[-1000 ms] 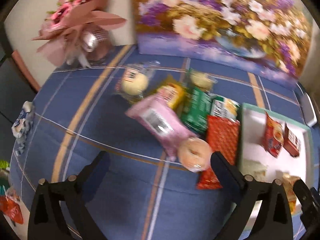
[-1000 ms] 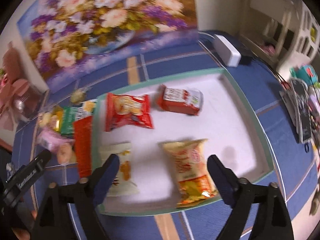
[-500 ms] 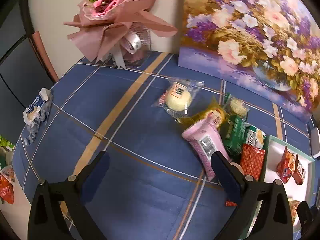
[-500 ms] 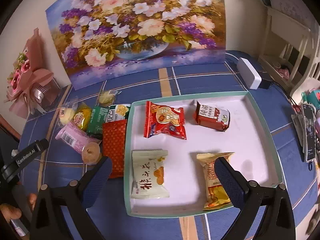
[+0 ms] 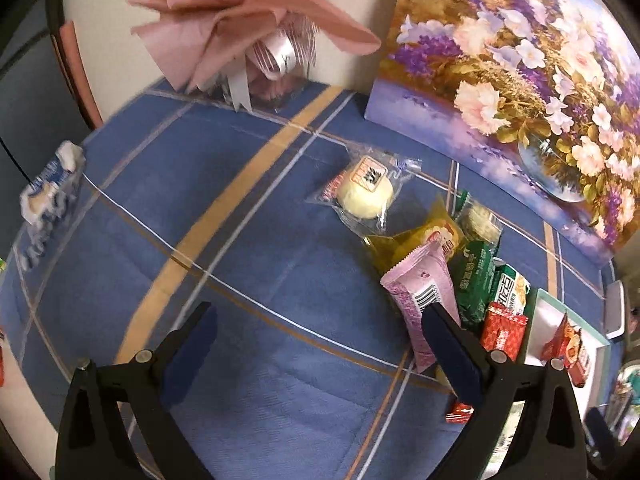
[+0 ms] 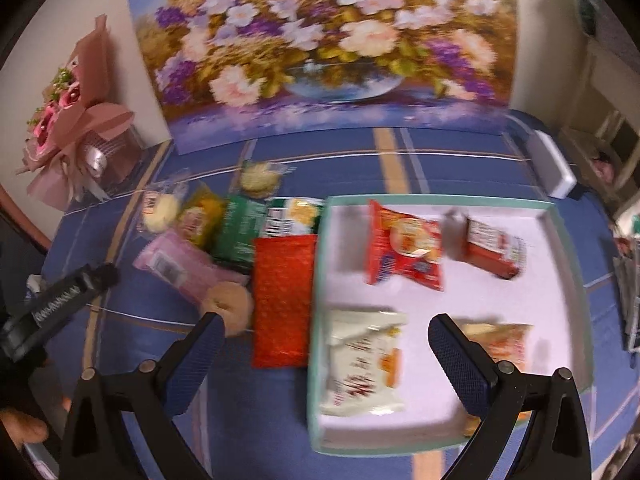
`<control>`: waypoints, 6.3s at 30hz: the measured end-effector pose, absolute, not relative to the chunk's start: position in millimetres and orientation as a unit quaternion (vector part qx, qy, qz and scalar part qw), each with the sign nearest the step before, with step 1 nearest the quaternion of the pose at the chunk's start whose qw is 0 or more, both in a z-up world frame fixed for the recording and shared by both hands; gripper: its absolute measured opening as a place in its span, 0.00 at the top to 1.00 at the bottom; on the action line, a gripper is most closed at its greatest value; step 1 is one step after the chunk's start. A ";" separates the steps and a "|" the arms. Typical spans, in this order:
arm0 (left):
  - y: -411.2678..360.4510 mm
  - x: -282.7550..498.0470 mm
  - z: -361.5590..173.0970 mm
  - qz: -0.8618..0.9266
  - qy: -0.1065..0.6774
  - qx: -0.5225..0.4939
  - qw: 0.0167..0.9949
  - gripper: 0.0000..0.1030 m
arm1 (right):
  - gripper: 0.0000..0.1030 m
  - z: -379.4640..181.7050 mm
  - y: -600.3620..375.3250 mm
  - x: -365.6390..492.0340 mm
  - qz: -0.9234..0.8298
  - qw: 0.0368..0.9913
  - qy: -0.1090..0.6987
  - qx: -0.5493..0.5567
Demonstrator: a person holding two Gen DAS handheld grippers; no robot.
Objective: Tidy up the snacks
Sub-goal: 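Withdraw both tools from the tray back toward the snack pile, then grasp the pink packet with the left tool while the right tool grasps the orange jelly cup, then carry the pink packet and jelly cup into the white tray and release both, then withdraw both tools from the tray back toward the snack pile, then grasp the red patterned packet with the right tool while the left tool approaches the yellow bread packet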
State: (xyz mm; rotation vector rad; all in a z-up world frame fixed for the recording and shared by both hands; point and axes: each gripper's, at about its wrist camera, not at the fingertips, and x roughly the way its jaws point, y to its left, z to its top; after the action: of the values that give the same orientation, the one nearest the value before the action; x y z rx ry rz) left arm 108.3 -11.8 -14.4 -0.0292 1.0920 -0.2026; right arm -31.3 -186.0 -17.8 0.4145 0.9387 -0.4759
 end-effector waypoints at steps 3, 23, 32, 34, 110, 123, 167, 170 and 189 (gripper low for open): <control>-12.5 117.1 -24.8 -0.106 0.538 -0.030 0.836 0.02 | 0.01 -27.1 -181.5 -17.3 -0.216 0.840 0.456 0.201; -43.3 143.1 -61.3 -0.198 0.590 -0.098 0.777 0.14 | 0.43 -85.0 -148.3 40.5 -0.149 0.827 0.519 0.153; -54.6 144.0 -65.1 -0.244 0.591 -0.122 0.759 0.61 | 0.52 -85.8 -147.0 47.8 -0.145 0.831 0.514 0.156; -55.7 142.2 -62.6 -0.247 0.589 -0.120 0.760 0.65 | 0.52 -84.6 -148.1 44.9 -0.146 0.831 0.513 0.159; -217.3 4.3 -17.4 -0.398 0.544 0.034 0.738 0.50 | 0.51 -59.8 -356.7 -136.7 -0.388 0.734 0.457 0.319; -161.3 41.5 -11.9 -0.204 0.526 0.081 0.822 0.25 | 0.28 -36.1 -337.2 -121.3 -0.374 0.756 0.450 0.293; -11.0 101.6 -7.2 -0.014 0.486 0.036 0.873 0.04 | 0.00 -17.0 -195.1 -16.3 -0.234 0.831 0.475 0.167; -12.2 102.5 -6.0 -0.022 0.483 0.035 0.874 0.04 | 0.00 -18.3 -191.1 -13.3 -0.227 0.834 0.475 0.167; -23.9 118.3 -24.7 -0.085 0.520 0.022 0.850 0.04 | 0.05 -38.4 -203.3 5.3 -0.190 0.836 0.463 0.222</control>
State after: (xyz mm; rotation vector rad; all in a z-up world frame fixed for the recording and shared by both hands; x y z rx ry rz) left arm 118.3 -23.9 -24.7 0.0454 1.0950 -0.1788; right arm 5.3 -203.3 -38.4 0.4703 0.9808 -0.4032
